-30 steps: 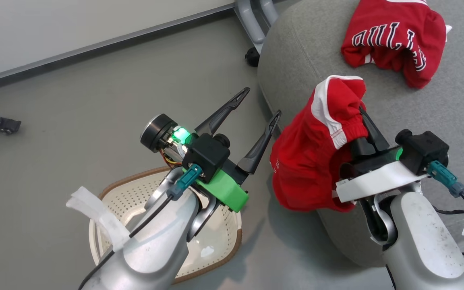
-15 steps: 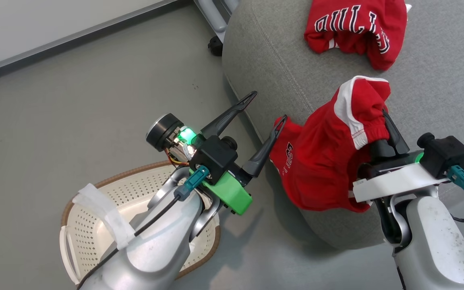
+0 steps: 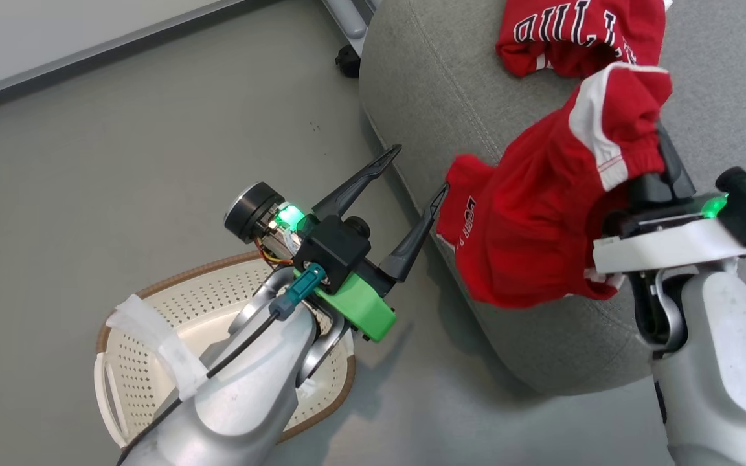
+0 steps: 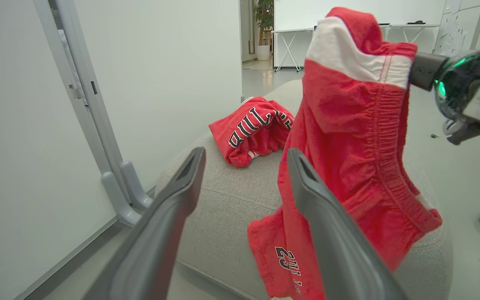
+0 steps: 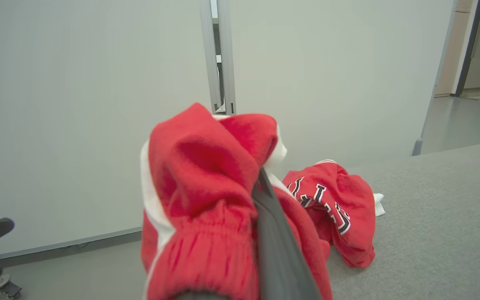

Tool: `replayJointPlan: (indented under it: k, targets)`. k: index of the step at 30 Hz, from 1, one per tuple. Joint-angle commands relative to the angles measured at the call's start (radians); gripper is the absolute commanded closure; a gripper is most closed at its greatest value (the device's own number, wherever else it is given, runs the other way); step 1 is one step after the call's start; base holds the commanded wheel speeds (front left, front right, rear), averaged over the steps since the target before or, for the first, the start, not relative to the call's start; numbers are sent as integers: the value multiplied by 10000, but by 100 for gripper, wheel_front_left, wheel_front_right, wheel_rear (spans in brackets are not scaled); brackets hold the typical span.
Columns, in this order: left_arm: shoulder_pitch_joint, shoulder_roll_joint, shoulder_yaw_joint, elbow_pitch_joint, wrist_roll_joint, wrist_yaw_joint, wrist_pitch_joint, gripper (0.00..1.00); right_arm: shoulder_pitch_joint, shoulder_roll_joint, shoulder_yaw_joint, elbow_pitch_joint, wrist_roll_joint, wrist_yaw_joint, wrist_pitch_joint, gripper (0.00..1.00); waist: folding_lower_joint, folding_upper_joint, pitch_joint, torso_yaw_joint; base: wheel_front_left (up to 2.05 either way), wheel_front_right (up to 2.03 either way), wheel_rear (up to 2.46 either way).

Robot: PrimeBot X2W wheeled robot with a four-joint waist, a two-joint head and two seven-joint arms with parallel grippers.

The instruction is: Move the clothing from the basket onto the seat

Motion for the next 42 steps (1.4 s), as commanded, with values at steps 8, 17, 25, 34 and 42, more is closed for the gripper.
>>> replayJointPlan:
  k: [8, 17, 25, 34, 42]
  targets:
    - [-408, 181, 27, -121, 243, 29, 1, 0, -2770, -207, -1398, -300, -666, -7, -1, 100, 0, 0, 1329, 393, 0, 0, 0]
    - [-912, 396, -89, -56, 444, 25, 25, 0, -5595, -1366, -3025, -59, -661, -7, -1, 100, 0, 0, 2570, 490, 0, 0, 0]
    - [-1275, 463, -250, -114, 525, 16, 36, 0, -7451, -3006, -3822, 1760, -550, -7, -1, 100, 0, 0, 3248, 523, 0, 0, 0]
    - [-1573, 613, -306, -171, 550, 35, 120, 0, -7343, -2973, -3501, 3801, -625, -7, -1, 100, 0, 0, 3932, 463, 0, 0, 0]
    - [-1880, 573, -384, -213, 495, 43, 105, 0, -6437, -2584, -3414, 5081, -983, -7, -1, 100, 0, 0, 4363, 716, 0, 0, 0]
